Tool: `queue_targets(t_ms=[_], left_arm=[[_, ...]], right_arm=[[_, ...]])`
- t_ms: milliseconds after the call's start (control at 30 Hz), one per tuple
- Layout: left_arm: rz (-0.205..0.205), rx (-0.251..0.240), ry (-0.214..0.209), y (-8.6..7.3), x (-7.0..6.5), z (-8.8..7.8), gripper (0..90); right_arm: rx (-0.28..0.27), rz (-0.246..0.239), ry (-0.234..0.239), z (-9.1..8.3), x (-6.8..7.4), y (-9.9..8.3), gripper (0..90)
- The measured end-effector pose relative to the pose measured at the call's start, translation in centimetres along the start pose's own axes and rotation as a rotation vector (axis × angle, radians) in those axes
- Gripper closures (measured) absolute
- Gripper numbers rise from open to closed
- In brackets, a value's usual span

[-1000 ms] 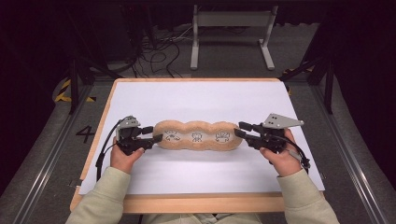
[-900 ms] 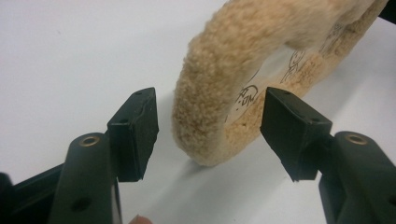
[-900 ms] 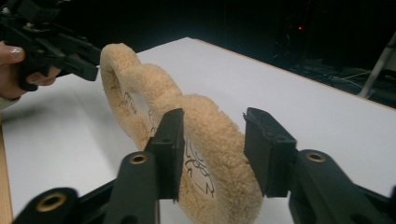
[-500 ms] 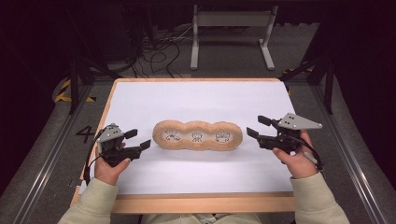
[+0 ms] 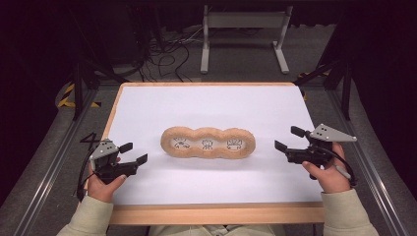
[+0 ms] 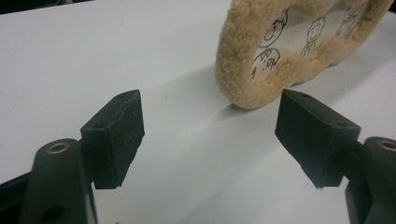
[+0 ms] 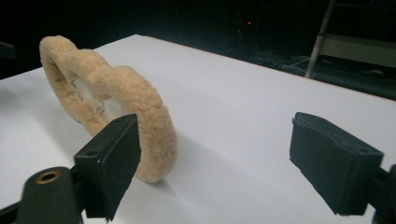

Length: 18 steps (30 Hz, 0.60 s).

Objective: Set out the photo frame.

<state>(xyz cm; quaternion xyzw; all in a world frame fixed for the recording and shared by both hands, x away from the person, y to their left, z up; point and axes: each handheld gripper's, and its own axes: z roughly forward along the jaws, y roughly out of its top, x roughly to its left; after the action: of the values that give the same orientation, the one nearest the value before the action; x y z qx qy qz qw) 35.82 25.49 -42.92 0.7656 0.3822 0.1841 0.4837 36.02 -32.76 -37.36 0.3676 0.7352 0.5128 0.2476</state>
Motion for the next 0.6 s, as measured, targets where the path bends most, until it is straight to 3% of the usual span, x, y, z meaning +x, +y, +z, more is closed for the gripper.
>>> queue_targets(t_ms=[100, 200, 400, 600], left_arm=[[0.0, 0.017, 0.011, -0.6, 0.4, 0.2, 23.9], [-0.033, 0.05, 0.016, -1.0, 1.0, 0.7, 23.6], [-0.044, 0.147, 0.055, -1.5, 1.4, 1.9, 23.6], [-0.048, 0.158, 0.045, -1.6, 1.4, 2.4, 23.4]], right_arm=[[0.005, 0.016, -0.009, -0.3, -0.7, -0.9, 14.2], [0.026, 0.033, -0.02, -0.3, -1.2, -1.8, 13.5], [0.127, 0.098, -0.06, 0.8, -2.5, -4.5, 12.0], [0.168, 0.115, -0.055, 1.7, -2.9, -5.7, 11.6]])
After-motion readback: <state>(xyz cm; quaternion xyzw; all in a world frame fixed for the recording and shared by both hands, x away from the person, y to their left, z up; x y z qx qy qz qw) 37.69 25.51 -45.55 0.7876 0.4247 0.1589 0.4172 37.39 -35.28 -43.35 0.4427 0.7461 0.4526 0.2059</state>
